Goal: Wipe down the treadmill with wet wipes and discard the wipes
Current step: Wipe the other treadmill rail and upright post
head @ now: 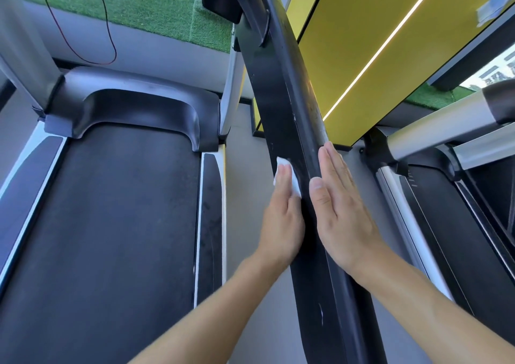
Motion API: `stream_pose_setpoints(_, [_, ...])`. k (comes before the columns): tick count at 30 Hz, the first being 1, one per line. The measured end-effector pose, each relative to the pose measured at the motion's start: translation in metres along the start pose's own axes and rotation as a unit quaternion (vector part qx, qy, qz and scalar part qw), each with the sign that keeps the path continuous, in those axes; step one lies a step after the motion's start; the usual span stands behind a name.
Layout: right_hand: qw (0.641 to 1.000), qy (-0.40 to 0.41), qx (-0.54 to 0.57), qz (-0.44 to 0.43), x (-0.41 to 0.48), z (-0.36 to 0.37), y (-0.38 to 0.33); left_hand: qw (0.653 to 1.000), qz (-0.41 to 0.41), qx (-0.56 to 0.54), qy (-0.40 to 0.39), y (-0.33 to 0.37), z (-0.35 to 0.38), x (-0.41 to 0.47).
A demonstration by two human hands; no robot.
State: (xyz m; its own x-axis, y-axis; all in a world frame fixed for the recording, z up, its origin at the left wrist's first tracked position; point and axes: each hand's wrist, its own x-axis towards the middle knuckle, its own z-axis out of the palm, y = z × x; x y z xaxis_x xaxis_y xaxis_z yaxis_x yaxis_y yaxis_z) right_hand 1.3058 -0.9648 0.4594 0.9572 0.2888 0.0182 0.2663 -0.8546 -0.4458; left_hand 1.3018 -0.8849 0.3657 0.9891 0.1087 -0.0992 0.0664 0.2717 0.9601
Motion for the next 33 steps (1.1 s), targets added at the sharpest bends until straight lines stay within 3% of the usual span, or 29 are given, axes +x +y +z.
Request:
stream_pose_setpoints(2, [1.0,-0.015,0.013,0.01,-0.006,-0.003,-0.002,1.0,-0.009,-0.003,-0.01,-0.006,-0.004,-0.021])
stream_pose_setpoints(6, [0.999,-0.016,0.034,0.015,-0.03,-0.003,0.0,0.995,-0.097,0.035,0.011,0.0,-0.014,0.031])
stream_pose_setpoints(13, [0.999,-0.016,0.025,0.018,-0.034,-0.002,0.002,0.999,-0.046,0.001,-0.01,-0.019,-0.004,-0.045])
stream_pose_setpoints(17, [0.999,-0.016,0.022,0.019,-0.034,-0.001,0.003,0.996,-0.087,0.008,0.033,-0.001,-0.004,0.016])
stream_pose_setpoints(20, [0.999,-0.017,0.025,0.018,-0.033,-0.001,0.003,0.999,-0.023,-0.036,0.028,0.032,0.001,0.032])
stream_pose_setpoints(25, [0.999,-0.019,0.041,0.027,-0.032,-0.002,0.001,0.997,0.064,-0.022,-0.039,0.035,0.004,-0.039])
stream_pose_setpoints(30, [0.998,-0.026,0.042,0.029,-0.055,-0.002,0.002,1.0,0.02,-0.007,-0.022,0.05,0.001,-0.005])
stream_pose_setpoints(33, [0.999,-0.023,0.039,0.019,-0.08,-0.001,0.005,0.999,0.027,0.007,-0.033,0.04,0.004,-0.039])
